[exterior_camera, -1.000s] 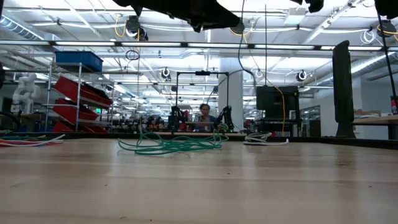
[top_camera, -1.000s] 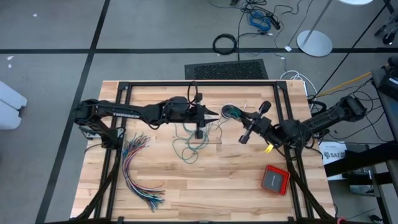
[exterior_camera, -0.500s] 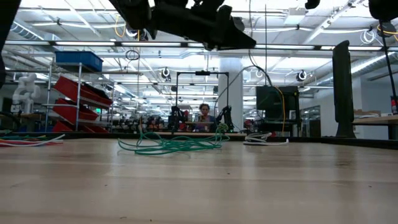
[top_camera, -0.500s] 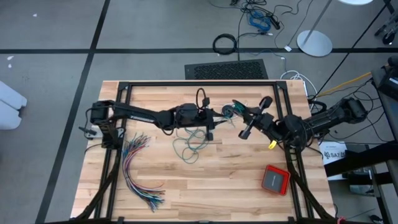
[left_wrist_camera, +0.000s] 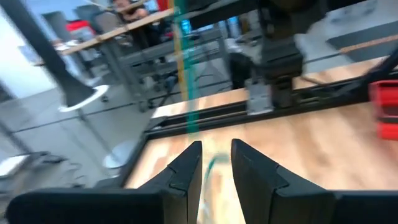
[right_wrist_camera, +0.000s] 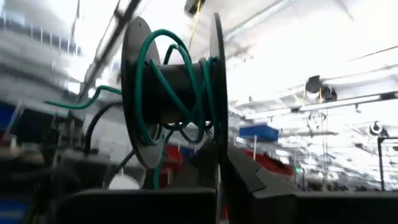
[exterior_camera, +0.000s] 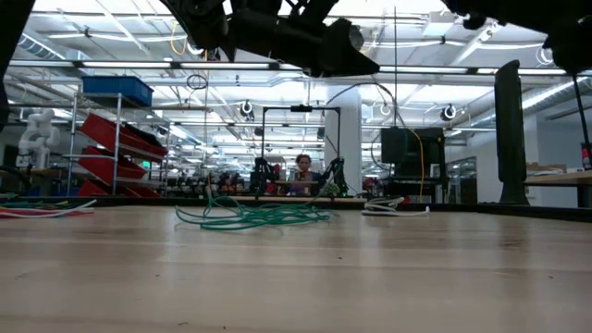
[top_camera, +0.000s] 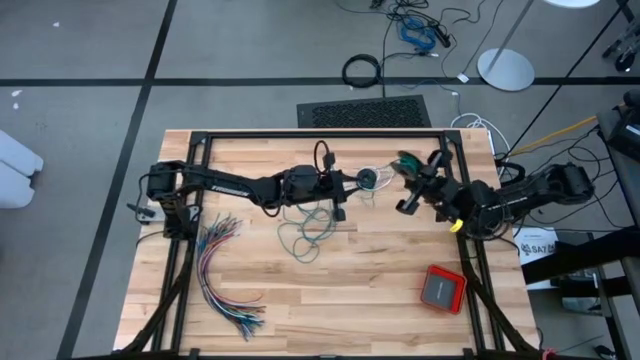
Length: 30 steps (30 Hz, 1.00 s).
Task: Coil cords
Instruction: Coil the green wire onto the spool
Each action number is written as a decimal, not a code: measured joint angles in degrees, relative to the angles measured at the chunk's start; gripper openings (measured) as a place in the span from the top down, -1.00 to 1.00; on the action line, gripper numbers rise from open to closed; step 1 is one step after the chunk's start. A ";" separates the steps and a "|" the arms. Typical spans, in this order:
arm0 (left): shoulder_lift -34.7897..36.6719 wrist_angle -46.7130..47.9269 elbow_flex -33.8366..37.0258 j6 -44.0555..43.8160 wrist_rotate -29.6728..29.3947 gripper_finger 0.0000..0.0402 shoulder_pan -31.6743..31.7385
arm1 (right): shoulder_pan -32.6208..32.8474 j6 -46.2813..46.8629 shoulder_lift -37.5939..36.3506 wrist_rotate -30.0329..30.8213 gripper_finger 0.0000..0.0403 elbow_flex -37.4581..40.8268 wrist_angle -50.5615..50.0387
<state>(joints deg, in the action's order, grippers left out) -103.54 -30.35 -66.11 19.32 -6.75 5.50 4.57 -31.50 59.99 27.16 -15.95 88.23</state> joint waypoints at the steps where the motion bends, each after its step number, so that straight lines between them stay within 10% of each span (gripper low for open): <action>1: 0.06 -0.14 0.00 0.73 -1.27 0.54 -0.11 | -0.37 0.68 -0.02 -0.41 1.00 1.14 1.70; 30: -13.04 -23.03 0.02 -11.42 -1.60 0.54 -0.17 | -3.05 5.96 1.16 -2.06 1.00 2.41 1.43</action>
<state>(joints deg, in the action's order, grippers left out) -116.58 -53.38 -66.08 7.90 -8.36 5.33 1.52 -25.54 61.14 25.10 -13.54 89.66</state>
